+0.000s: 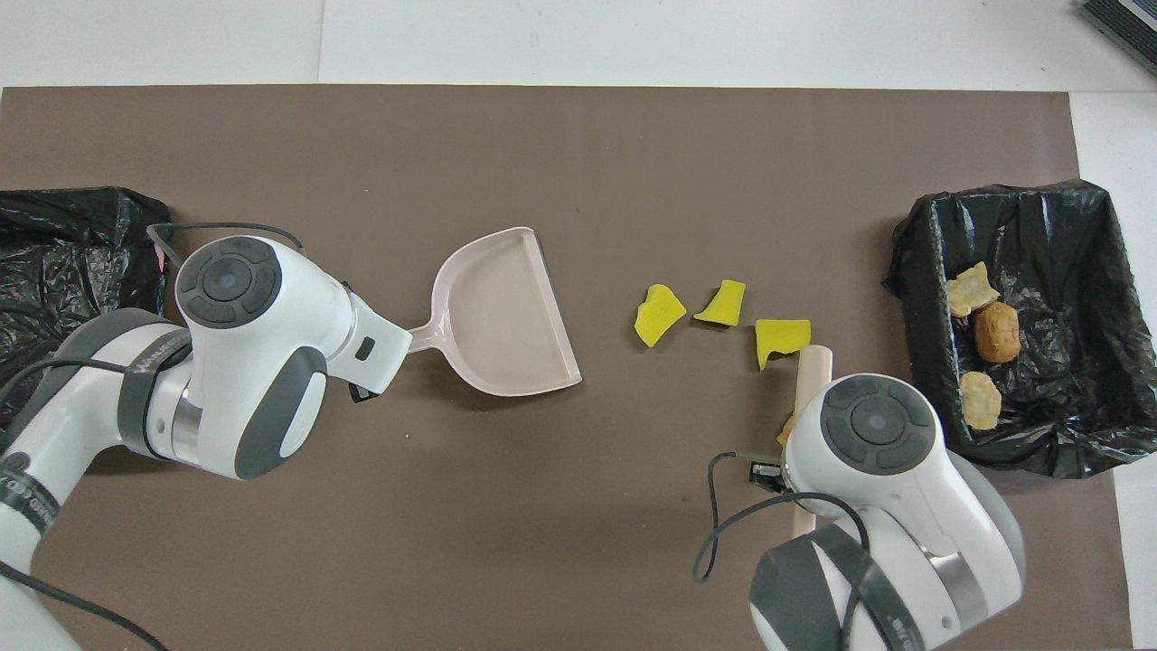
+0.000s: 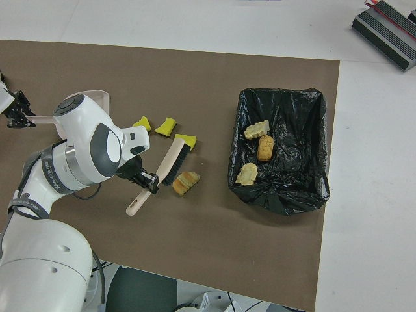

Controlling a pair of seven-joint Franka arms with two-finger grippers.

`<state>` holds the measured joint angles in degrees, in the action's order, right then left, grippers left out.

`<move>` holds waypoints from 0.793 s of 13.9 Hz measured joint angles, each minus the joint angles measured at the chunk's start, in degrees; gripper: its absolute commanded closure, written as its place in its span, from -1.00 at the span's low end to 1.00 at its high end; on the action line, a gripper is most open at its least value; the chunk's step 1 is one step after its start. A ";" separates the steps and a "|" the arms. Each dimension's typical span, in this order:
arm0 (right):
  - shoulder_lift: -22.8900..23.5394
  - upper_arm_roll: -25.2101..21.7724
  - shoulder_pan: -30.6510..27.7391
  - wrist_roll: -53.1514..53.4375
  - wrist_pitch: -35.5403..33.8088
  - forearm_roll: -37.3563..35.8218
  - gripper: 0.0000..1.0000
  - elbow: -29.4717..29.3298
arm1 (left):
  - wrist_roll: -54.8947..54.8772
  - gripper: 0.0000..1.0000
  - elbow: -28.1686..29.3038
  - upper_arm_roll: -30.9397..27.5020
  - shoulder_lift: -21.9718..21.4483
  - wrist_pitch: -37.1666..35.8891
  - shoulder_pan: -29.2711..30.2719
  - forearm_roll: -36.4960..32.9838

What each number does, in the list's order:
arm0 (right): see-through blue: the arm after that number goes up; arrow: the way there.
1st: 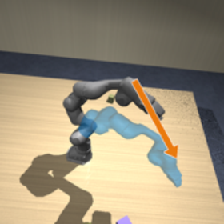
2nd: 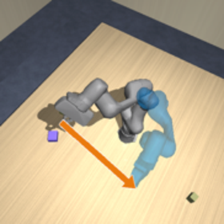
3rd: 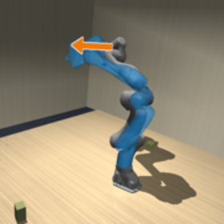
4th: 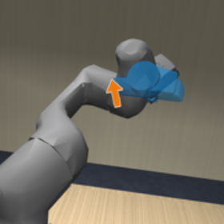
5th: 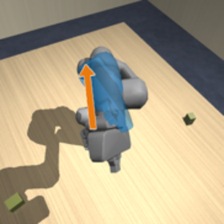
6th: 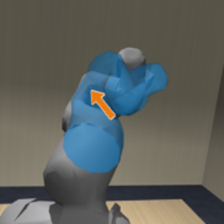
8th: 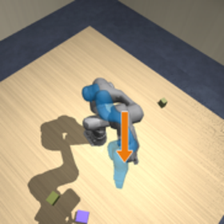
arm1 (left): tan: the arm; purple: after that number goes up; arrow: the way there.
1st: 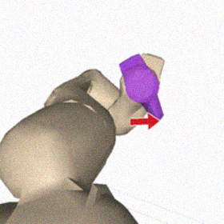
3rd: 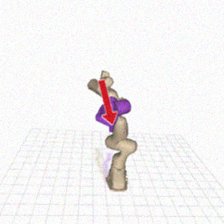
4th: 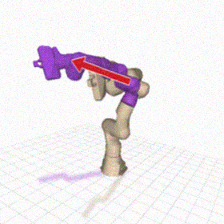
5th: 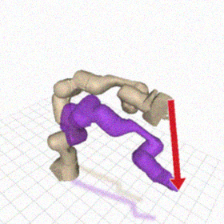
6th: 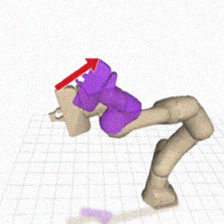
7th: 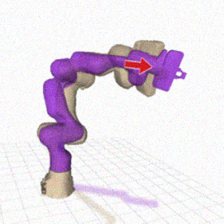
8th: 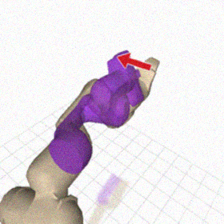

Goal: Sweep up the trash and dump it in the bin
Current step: 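Drag the dustpan with the left gripper while the right gripper grasps the brush, then sweep the sponge pieces and orange chunk into the dustpan with the right gripper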

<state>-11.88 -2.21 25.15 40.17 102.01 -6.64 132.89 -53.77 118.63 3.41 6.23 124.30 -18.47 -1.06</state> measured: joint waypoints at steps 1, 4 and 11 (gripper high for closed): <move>-1.27 0.04 -0.15 0.79 -0.27 -0.17 1.00 1.68 | 0.21 1.00 0.70 0.00 0.23 1.69 -0.48 0.00; -6.45 0.06 -3.13 0.79 6.44 -0.36 1.00 11.09 | 1.99 1.00 1.53 0.04 1.32 4.76 -1.96 0.00; -2.11 0.32 -5.86 -0.65 20.76 1.39 1.00 12.16 | 3.13 1.00 1.61 0.11 1.48 5.25 -3.53 0.00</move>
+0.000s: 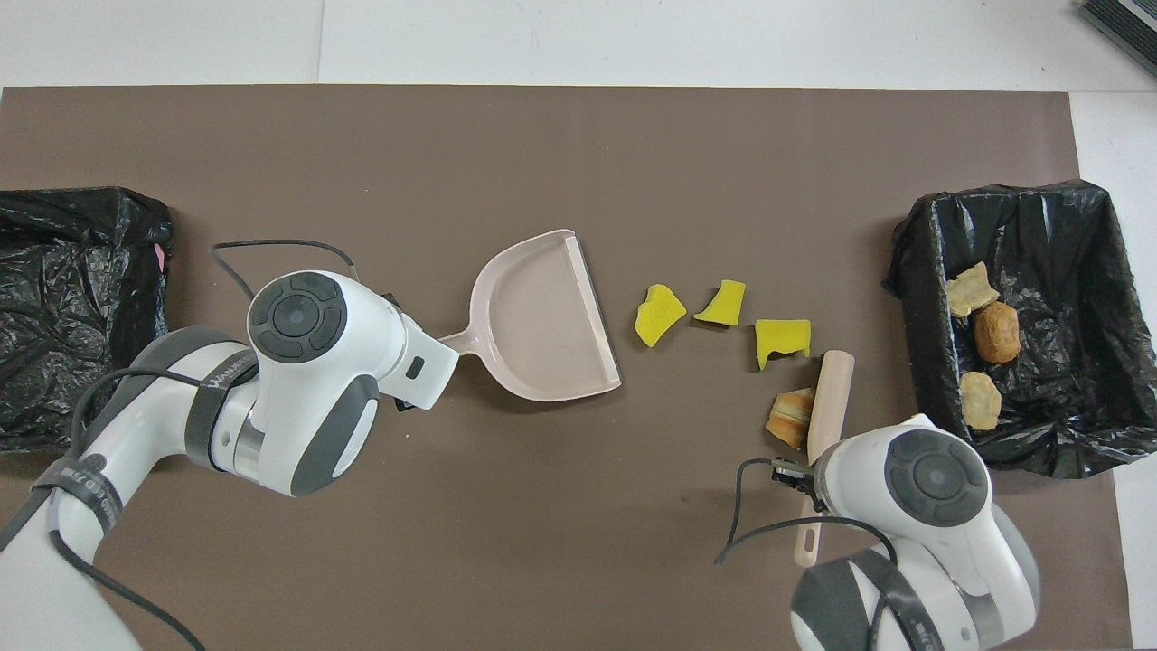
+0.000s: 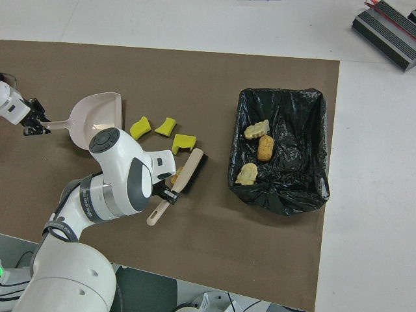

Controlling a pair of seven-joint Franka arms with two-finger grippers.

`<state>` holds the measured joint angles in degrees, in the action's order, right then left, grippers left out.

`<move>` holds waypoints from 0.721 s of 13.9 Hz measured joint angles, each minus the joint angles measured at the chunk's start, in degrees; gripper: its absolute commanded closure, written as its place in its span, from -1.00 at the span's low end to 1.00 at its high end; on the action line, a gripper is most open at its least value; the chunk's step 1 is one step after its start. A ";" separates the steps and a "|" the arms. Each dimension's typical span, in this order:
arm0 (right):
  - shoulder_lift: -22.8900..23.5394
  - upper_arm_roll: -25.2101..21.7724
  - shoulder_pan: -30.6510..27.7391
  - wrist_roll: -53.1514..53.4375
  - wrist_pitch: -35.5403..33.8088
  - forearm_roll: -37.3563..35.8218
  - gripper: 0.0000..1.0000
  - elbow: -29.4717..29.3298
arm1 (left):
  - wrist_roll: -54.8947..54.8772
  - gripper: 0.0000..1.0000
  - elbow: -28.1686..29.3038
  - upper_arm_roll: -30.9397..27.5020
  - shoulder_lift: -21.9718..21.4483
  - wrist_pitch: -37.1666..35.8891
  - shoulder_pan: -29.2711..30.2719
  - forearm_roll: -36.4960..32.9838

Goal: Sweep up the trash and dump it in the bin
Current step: 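Sweep the sponge pieces and orange chunk into the dustpan with the right gripper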

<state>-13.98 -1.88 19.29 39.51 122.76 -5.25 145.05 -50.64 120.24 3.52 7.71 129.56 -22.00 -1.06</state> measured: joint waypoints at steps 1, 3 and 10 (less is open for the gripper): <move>1.89 0.07 0.17 -0.55 0.00 1.28 1.00 -2.33 | 0.02 1.00 0.00 0.00 0.00 0.03 -0.18 0.00; 6.98 0.16 0.72 -0.69 0.01 3.61 1.00 -7.63 | 0.02 1.00 0.00 0.05 0.00 0.09 -0.67 0.00; 18.47 0.55 4.72 -0.69 -0.69 11.21 1.00 -21.38 | 0.13 1.00 -1.46 0.11 -0.04 -5.48 -3.69 -3.95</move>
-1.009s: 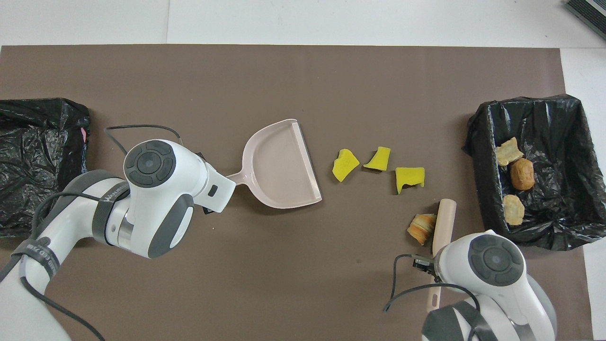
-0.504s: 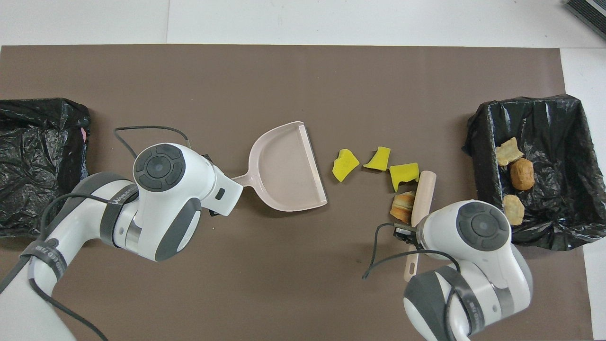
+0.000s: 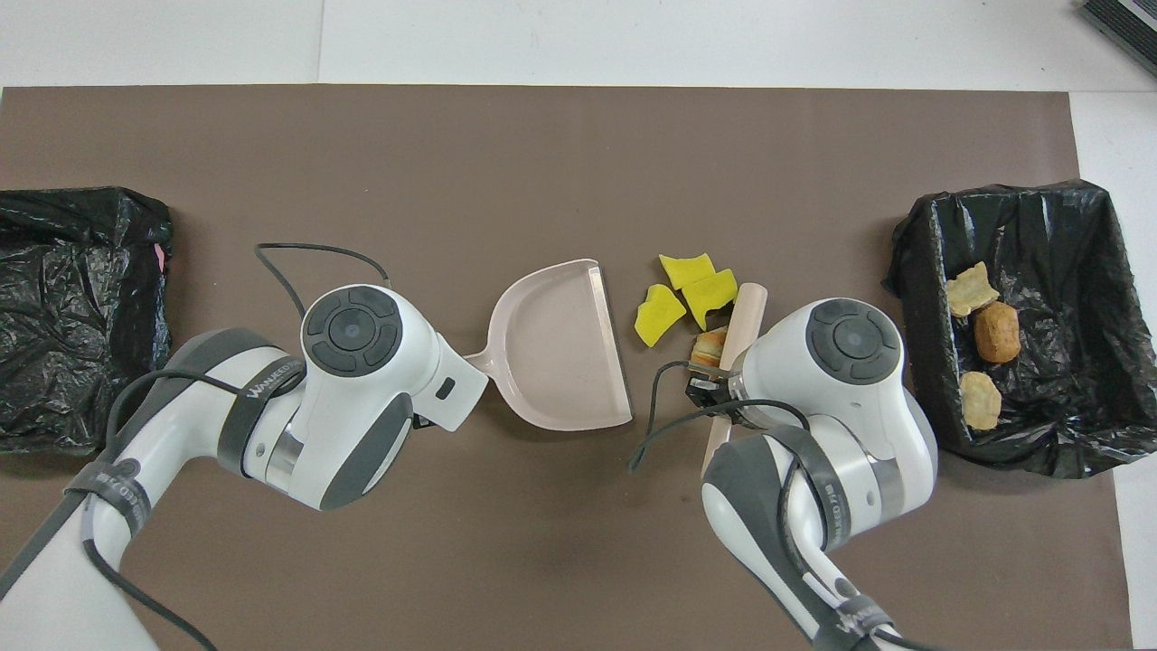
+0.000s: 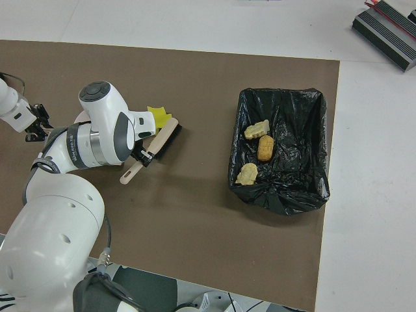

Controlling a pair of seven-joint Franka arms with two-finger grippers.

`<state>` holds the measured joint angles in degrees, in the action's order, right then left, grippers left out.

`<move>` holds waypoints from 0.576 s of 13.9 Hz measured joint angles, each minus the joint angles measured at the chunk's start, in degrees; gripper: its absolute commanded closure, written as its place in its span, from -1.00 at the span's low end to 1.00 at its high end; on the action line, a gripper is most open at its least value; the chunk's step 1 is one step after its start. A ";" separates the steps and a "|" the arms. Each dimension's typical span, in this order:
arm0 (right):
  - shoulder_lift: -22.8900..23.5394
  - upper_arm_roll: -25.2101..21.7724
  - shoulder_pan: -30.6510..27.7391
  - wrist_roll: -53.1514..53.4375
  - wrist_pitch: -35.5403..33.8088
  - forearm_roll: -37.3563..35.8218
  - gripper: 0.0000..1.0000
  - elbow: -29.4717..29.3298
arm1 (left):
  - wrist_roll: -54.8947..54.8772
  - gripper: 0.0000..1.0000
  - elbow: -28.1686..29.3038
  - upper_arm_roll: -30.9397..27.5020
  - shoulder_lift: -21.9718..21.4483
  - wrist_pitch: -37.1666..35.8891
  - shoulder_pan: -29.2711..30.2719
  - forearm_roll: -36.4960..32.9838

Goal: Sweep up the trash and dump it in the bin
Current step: 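Sweep the sponge pieces and orange chunk into the dustpan with the right gripper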

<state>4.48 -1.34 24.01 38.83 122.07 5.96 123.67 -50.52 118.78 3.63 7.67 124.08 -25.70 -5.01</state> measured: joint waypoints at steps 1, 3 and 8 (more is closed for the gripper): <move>0.60 0.03 1.31 -0.04 -0.41 0.12 1.00 -1.06 | 0.39 1.00 -0.45 -0.01 0.00 -0.86 -0.30 -0.45; 1.09 0.12 4.04 -1.96 -1.09 0.35 1.00 -2.33 | 1.55 1.00 -0.63 -0.01 0.01 -1.43 -0.46 -0.62; 1.13 0.73 6.25 -19.92 -1.53 9.46 1.00 -2.96 | 3.87 1.00 -0.62 -0.01 0.01 -1.48 -0.52 -0.63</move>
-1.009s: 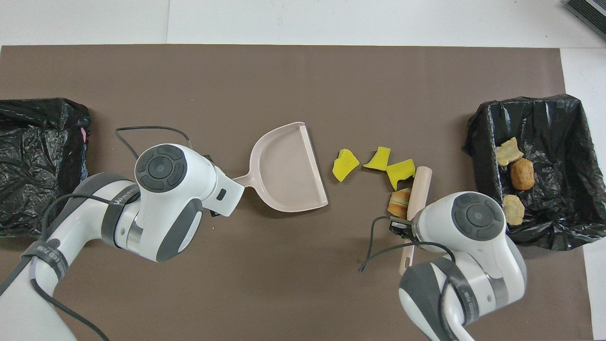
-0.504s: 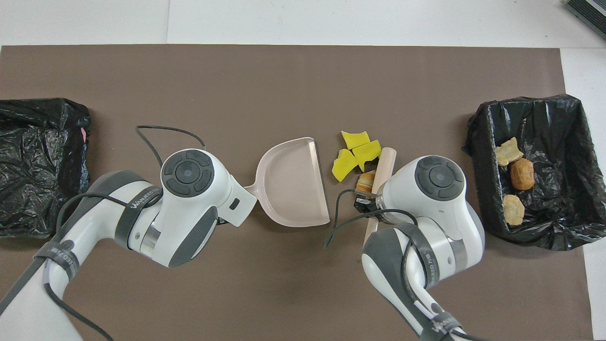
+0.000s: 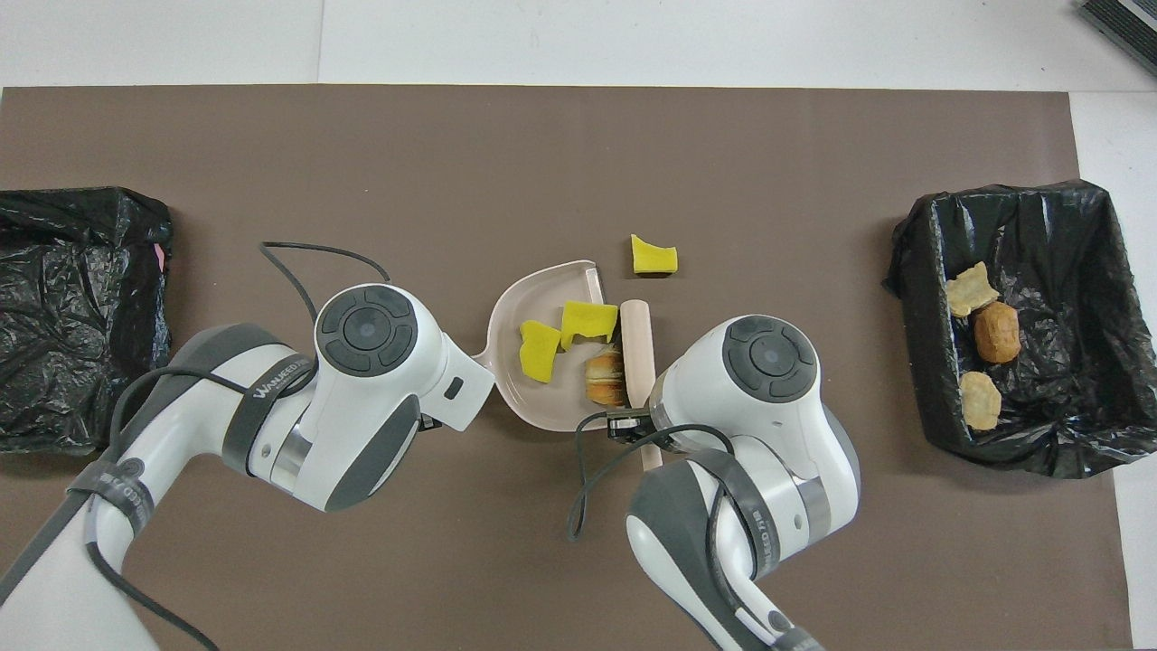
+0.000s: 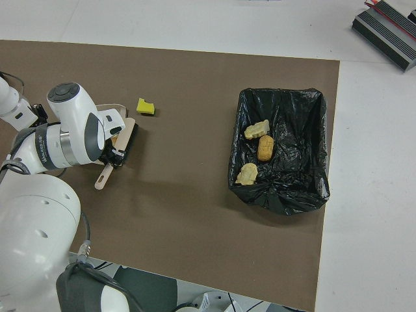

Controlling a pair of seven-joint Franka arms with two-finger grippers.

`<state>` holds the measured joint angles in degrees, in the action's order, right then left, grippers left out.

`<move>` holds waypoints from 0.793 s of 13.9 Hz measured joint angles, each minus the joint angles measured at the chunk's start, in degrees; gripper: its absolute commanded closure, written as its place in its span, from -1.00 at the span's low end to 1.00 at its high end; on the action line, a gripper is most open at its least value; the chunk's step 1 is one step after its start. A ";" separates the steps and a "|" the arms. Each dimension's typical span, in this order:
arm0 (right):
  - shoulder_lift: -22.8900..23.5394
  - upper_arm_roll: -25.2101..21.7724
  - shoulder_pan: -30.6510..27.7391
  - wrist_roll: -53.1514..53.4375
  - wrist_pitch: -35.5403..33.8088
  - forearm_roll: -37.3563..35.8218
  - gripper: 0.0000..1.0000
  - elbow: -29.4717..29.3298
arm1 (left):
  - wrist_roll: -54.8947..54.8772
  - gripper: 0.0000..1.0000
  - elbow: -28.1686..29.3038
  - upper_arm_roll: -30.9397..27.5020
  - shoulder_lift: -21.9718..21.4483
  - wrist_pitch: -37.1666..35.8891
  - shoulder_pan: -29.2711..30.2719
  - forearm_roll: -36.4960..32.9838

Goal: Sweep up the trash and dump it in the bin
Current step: 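Sweep the sponge pieces and orange chunk into the dustpan with the right gripper, then push the last sponge piece into the dustpan with the brush in the right gripper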

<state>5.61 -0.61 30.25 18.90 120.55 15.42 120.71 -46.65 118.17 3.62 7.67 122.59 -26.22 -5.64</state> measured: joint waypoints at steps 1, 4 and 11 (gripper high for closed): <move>0.01 0.09 0.02 -3.26 -0.01 1.66 1.00 -0.28 | 0.24 1.00 0.01 0.00 0.00 -0.01 -0.01 0.00; 0.17 0.78 0.09 -6.07 -3.46 2.99 1.00 -3.66 | 2.23 1.00 0.01 -0.01 0.00 -0.01 -0.01 0.00; 1.45 0.09 -8.04 -6.78 -8.99 -10.07 1.00 -10.68 | 7.05 1.00 0.02 -0.01 0.00 -0.01 -0.03 0.00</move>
<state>7.06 -0.52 22.21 12.13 111.55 5.35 110.03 -39.60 118.18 3.61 7.67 122.59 -26.25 -5.64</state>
